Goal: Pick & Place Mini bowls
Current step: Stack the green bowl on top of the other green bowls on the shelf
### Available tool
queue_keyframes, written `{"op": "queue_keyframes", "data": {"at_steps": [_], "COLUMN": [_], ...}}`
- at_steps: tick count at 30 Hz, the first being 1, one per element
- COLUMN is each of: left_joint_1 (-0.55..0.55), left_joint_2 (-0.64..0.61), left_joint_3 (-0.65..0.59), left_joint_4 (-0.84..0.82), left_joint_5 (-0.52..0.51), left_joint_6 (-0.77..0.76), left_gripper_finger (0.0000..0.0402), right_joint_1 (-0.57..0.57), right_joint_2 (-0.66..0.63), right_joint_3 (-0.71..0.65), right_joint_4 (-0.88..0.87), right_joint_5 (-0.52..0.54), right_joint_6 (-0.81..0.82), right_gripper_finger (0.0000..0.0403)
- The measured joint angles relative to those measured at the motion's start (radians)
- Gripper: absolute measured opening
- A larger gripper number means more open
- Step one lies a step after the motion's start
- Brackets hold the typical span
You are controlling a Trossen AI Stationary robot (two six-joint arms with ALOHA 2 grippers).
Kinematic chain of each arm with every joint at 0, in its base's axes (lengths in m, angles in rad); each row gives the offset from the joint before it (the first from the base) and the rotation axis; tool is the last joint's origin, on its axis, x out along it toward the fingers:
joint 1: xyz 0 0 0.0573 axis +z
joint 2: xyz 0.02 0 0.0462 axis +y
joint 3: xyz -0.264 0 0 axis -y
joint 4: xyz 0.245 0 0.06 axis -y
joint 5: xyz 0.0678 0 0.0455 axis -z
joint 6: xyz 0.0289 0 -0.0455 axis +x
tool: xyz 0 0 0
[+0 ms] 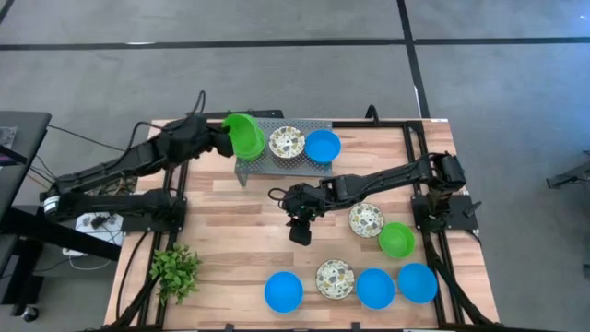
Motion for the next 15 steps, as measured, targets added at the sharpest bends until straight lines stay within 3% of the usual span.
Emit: {"op": "queue_keyframes", "data": {"at_steps": [6,15], "left_joint_1": [0.042,0.097], "left_joint_2": [0.068,0.083], "left_joint_3": [0.000,0.000], "left_joint_4": [-0.011,-0.079], "left_joint_5": [0.015,0.118], "left_joint_6": [-0.025,-0.026], "left_gripper_finger": [0.0007,0.0008], "right_joint_1": [0.000,0.000], "right_joint_2": [0.000,0.000], "right_joint_3": [0.000,0.000], "right_joint_4": [0.000,0.000], "right_joint_5": [0.000,0.000], "right_joint_6": [0.000,0.000], "right_gripper_finger": [0.0134,0.0134]}}
